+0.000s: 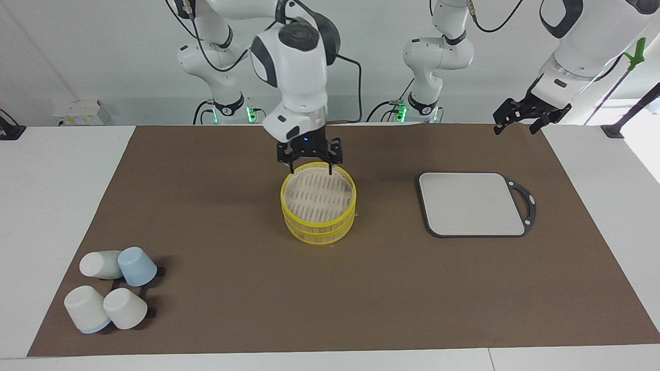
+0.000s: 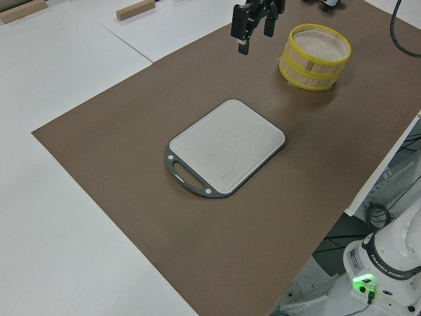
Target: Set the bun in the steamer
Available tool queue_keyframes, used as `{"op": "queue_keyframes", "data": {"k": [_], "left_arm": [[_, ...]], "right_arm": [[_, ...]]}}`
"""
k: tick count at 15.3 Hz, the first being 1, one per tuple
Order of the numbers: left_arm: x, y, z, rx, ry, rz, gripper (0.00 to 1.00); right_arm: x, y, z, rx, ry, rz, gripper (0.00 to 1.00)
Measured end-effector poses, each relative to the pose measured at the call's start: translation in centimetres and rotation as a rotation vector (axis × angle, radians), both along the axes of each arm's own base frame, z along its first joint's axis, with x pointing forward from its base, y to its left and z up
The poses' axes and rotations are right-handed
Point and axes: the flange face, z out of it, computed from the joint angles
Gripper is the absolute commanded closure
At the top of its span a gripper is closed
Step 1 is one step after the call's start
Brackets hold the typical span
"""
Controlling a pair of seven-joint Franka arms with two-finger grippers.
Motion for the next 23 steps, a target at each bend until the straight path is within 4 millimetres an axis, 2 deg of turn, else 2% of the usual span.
{"op": "queue_keyframes", "data": {"k": [2,4,5,6,7,11,15,23], "left_arm": [[0.0,0.0,0.0,0.0,0.0,0.0,0.0],[0.0,0.0,0.0,0.0,0.0,0.0,0.0],[0.0,0.0,0.0,0.0,0.0,0.0,0.0],[0.0,0.0,0.0,0.0,0.0,0.0,0.0],[0.0,0.0,0.0,0.0,0.0,0.0,0.0],[0.0,0.0,0.0,0.0,0.0,0.0,0.0],[0.0,0.0,0.0,0.0,0.0,0.0,0.0],[0.0,-0.1,0.0,0.0,0.0,-0.003,0.0]], "right_arm": [[-0.8,-7.1,3.0,-0.035,0.075,0.049,0.0],[-1.2,-14.3,4.4,-0.039,0.114,0.11,0.0],[-1.8,-17.0,4.5,-0.036,0.121,0.123,0.0],[-2.5,-18.8,4.5,-0.035,0.128,0.125,0.0],[-3.2,-19.6,4.3,-0.035,0.133,0.124,0.0],[-4.2,-20.0,3.3,-0.036,0.131,0.122,0.0],[-3.3,-20.8,3.1,-0.03,0.076,0.165,0.0],[-2.3,-23.9,3.7,-0.032,0.033,0.144,0.0]]}}
